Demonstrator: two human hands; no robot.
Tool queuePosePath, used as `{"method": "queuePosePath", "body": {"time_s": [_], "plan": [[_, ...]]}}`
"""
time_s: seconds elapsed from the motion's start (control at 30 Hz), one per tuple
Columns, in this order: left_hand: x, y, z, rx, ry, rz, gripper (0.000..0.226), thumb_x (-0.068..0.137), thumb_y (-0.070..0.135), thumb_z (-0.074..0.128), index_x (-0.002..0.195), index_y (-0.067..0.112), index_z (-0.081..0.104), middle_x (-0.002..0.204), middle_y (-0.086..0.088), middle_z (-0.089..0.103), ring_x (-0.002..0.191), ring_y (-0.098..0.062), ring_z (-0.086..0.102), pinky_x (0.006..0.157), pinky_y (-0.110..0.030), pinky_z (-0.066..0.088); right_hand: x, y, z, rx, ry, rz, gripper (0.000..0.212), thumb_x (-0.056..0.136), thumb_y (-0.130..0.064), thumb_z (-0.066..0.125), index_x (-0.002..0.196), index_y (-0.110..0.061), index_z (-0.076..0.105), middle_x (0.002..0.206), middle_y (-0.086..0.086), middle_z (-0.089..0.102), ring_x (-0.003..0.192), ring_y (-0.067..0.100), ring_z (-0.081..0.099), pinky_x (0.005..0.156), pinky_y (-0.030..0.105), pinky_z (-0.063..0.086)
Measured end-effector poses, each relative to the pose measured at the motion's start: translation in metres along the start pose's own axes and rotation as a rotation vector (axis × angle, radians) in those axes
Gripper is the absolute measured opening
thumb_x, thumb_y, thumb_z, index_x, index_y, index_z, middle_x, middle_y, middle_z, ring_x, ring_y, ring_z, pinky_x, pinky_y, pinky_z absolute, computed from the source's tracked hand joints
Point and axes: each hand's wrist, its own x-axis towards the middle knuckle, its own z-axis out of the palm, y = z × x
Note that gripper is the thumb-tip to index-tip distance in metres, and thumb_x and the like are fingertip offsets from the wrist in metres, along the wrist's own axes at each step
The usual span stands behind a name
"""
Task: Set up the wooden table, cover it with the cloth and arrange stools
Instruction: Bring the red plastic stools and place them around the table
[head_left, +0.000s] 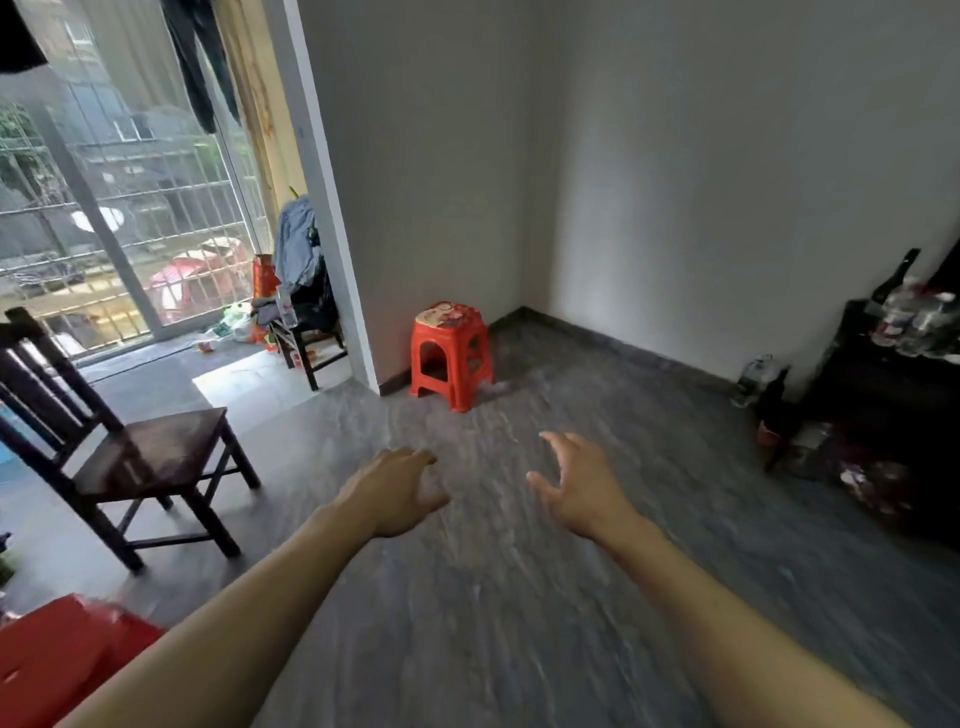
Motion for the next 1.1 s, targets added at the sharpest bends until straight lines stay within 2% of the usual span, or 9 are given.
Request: {"method": "queuePosePath", "body": {"time_s": [0.13, 0.27, 0.53, 0.7, 0.83, 0.9, 1.0, 1.1], "plan": [[0.073, -0.003, -0.018, 0.011, 0.023, -0.006, 0.058, 0.091, 0.057, 0.054, 0.138, 0.025, 0.047, 0.14, -0.001, 0.051, 0.126, -0.024, 0.047, 0.103, -0.045, 0.044, 0.066, 0.017, -0.009, -0.006, 0.015, -0.002, 0.065, 0.09, -0.036, 0.065, 0.145, -0.01, 0.043, 0.143, 0.014, 0.047, 0.133, 0.029, 0.042, 0.111, 0.036, 0.032], [0.134, -0.012, -0.018, -0.002, 0.024, -0.02, 0.057, 0.09, 0.056, 0.054, 0.137, 0.026, 0.047, 0.138, 0.0, 0.052, 0.123, -0.023, 0.049, 0.101, -0.044, 0.045, 0.13, 0.032, -0.01, -0.037, 0.008, -0.004, 0.062, 0.089, -0.036, 0.065, 0.142, -0.011, 0.046, 0.138, 0.012, 0.051, 0.129, 0.028, 0.045, 0.109, 0.035, 0.032], [0.291, -0.069, -0.008, -0.058, 0.046, -0.051, 0.057, 0.09, 0.057, 0.055, 0.137, 0.026, 0.047, 0.138, 0.0, 0.053, 0.124, -0.021, 0.049, 0.103, -0.044, 0.045, 0.291, 0.056, 0.008, -0.086, -0.013, -0.012, 0.066, 0.09, -0.037, 0.065, 0.146, -0.01, 0.042, 0.144, 0.015, 0.047, 0.134, 0.029, 0.042, 0.11, 0.031, 0.029], [0.401, -0.096, -0.024, -0.113, 0.078, -0.029, 0.055, 0.09, 0.057, 0.055, 0.136, 0.027, 0.048, 0.139, 0.0, 0.053, 0.126, -0.021, 0.049, 0.102, -0.042, 0.045, 0.402, 0.057, 0.006, -0.131, -0.052, 0.007, 0.066, 0.094, -0.036, 0.061, 0.149, -0.01, 0.036, 0.151, 0.015, 0.038, 0.141, 0.027, 0.032, 0.114, 0.031, 0.024], [0.481, -0.114, -0.042, -0.181, 0.125, -0.055, 0.046, 0.092, 0.049, 0.057, 0.13, 0.023, 0.052, 0.135, -0.002, 0.056, 0.124, -0.022, 0.051, 0.098, -0.039, 0.046, 0.481, 0.064, 0.012, -0.128, -0.02, 0.027, 0.066, 0.091, -0.043, 0.06, 0.147, -0.014, 0.041, 0.146, 0.013, 0.044, 0.137, 0.027, 0.039, 0.113, 0.038, 0.033], [0.512, -0.122, -0.041, -0.192, 0.093, -0.057, 0.047, 0.092, 0.051, 0.056, 0.13, 0.024, 0.051, 0.135, -0.002, 0.055, 0.123, -0.022, 0.05, 0.098, -0.041, 0.047, 0.511, 0.069, 0.019, -0.109, -0.029, 0.048, 0.066, 0.089, -0.042, 0.062, 0.145, -0.013, 0.043, 0.142, 0.013, 0.049, 0.133, 0.028, 0.044, 0.111, 0.037, 0.035], [0.562, -0.139, -0.038, -0.157, 0.038, -0.055, 0.05, 0.091, 0.055, 0.054, 0.132, 0.027, 0.049, 0.136, -0.001, 0.054, 0.125, -0.022, 0.048, 0.099, -0.042, 0.047, 0.563, 0.081, 0.033, -0.066, -0.064, 0.082, 0.065, 0.091, -0.035, 0.064, 0.146, -0.01, 0.042, 0.145, 0.014, 0.046, 0.135, 0.028, 0.04, 0.113, 0.032, 0.029], [0.62, -0.157, -0.037, -0.141, 0.027, -0.07, 0.051, 0.091, 0.054, 0.055, 0.134, 0.026, 0.049, 0.138, 0.0, 0.053, 0.127, -0.021, 0.046, 0.102, -0.04, 0.045, 0.629, 0.096, 0.048, -0.063, -0.06, 0.052, 0.066, 0.09, -0.036, 0.064, 0.146, -0.01, 0.041, 0.145, 0.015, 0.046, 0.135, 0.028, 0.042, 0.114, 0.034, 0.03]]}}
